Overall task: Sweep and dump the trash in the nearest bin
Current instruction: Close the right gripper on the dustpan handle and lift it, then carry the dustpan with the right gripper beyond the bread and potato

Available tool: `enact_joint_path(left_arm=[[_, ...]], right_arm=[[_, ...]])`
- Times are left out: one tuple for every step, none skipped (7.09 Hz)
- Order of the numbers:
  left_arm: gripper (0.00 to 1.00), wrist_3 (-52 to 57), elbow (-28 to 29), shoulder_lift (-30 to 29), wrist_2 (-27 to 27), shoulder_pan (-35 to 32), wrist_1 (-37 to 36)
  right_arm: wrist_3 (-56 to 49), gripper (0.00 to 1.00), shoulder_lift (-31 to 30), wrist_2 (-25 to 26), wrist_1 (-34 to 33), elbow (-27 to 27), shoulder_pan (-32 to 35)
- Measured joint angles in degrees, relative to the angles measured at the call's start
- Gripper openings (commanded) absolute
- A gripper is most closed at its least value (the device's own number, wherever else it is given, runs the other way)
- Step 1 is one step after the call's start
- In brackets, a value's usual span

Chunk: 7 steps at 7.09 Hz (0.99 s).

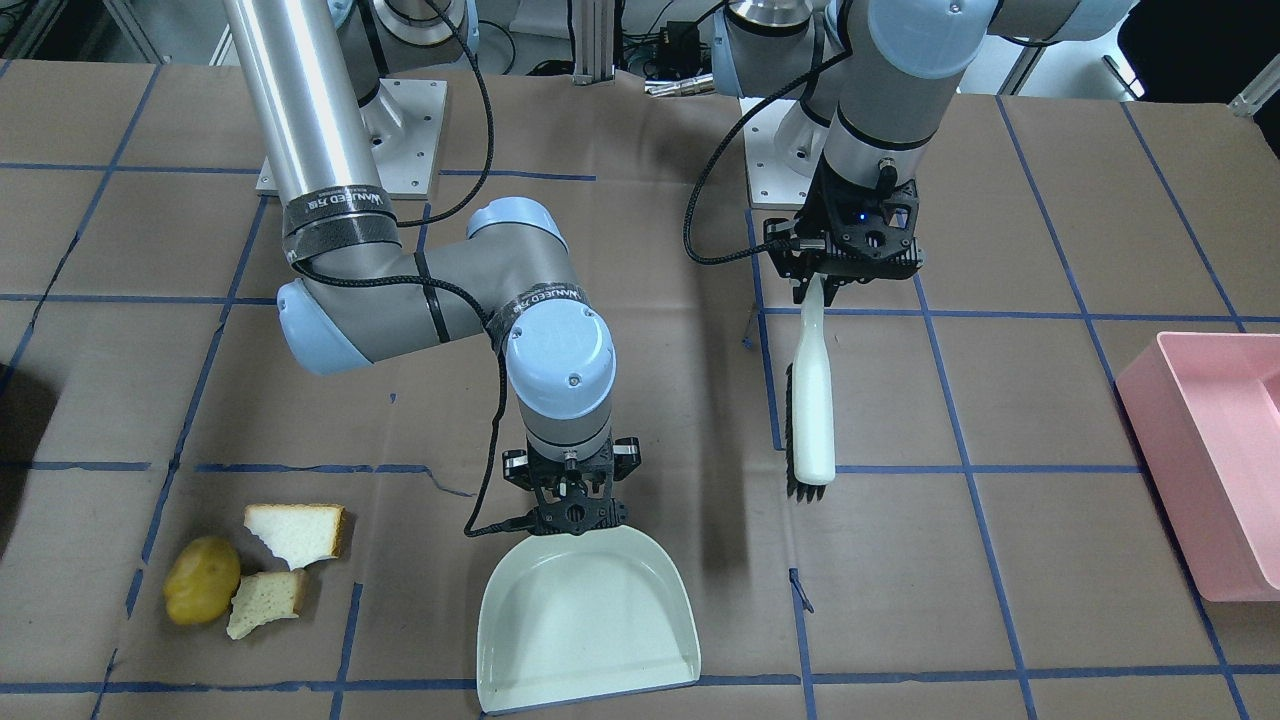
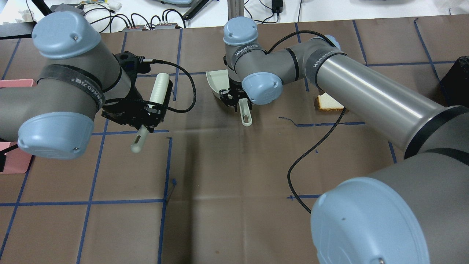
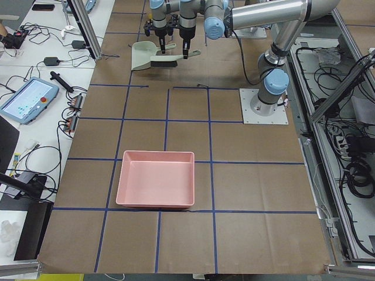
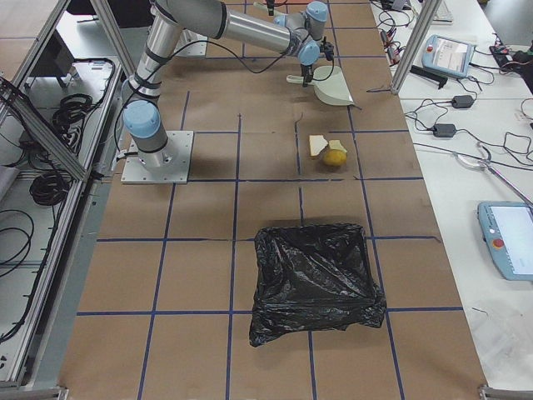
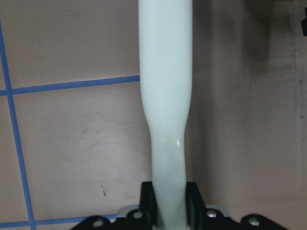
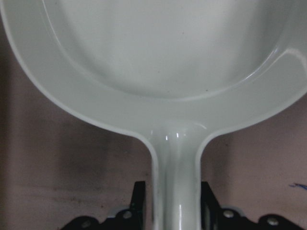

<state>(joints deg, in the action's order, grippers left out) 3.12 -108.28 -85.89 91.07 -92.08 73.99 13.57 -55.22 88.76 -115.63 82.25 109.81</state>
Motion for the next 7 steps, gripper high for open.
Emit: enact_joint_path(left_arm=[[0.01,-0.03,0.03,0.04,-0.01,-0.01,0.01],[0.01,-0.03,0.09,0.08,-0.02,-0.02,0.01],[0.01,-0.06,0.13,0.10,-0.02,-0.06,0.01],[0.01,-0.10,0.14,0.11,-0.02,-0.09,0.01],[0.01,-0.12,0.12,0.11,-0.02,-0.10,0.03],[0.01,-0.12,0.10,0.11,-0.02,-0.11,0.07],[0.01,-0.13,0.09,0.11,-0.02,-0.11,0.09]], right_arm=[[-0.02,0.03,-0.10,-0.03,0.08,-0.13,-0.05],[-0.01,0.03,-0.36,0.01,0.22,-0.40,-0.14],[0.04,0.04,-1.04,0.06,0.86,-0.96,-0.24],[0.08,0.05,-2.35,0.08,2.50,-1.76,-0.32],[0.07,0.05,-4.34,0.08,5.21,-2.43,-0.71],[0.04,0.05,-6.71,0.04,8.41,-2.77,-1.66],[-0.18,0.05,-9.30,0.00,11.59,-2.75,-3.12]])
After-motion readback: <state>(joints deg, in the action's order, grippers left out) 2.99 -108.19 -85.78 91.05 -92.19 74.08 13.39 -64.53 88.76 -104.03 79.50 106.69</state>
